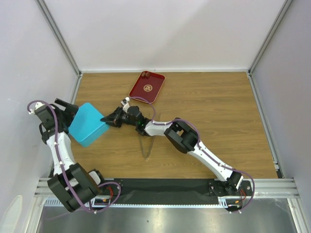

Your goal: Pack the chocolate

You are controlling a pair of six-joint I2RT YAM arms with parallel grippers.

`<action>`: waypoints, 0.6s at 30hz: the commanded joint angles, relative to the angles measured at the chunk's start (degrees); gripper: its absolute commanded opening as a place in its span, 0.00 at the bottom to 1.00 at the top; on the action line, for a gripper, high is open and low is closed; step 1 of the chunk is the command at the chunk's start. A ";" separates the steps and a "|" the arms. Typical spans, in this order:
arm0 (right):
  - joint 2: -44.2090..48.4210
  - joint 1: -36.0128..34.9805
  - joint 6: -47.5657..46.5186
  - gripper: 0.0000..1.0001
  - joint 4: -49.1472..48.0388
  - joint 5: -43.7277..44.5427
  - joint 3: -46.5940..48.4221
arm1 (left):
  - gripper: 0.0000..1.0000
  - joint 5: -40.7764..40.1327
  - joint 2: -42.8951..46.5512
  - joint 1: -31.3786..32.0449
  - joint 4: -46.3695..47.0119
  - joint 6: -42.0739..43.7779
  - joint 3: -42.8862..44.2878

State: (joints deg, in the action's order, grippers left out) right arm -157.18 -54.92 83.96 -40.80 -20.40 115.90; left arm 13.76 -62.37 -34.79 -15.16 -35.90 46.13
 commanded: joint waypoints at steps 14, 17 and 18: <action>3.55 -1.07 -5.21 0.00 6.43 4.23 -0.32 | 0.97 -0.57 -4.34 0.16 1.53 1.54 0.54; 3.99 -1.24 -5.21 0.00 6.43 4.50 -0.94 | 0.97 -0.23 -6.09 0.16 1.10 1.36 1.24; 4.34 -1.16 -5.65 0.00 6.69 4.84 -1.02 | 0.97 -0.05 -6.79 0.24 1.01 1.27 1.50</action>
State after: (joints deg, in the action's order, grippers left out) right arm -155.98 -55.48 80.84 -37.39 -17.98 115.90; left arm 13.72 -67.59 -34.79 -15.05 -35.48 46.09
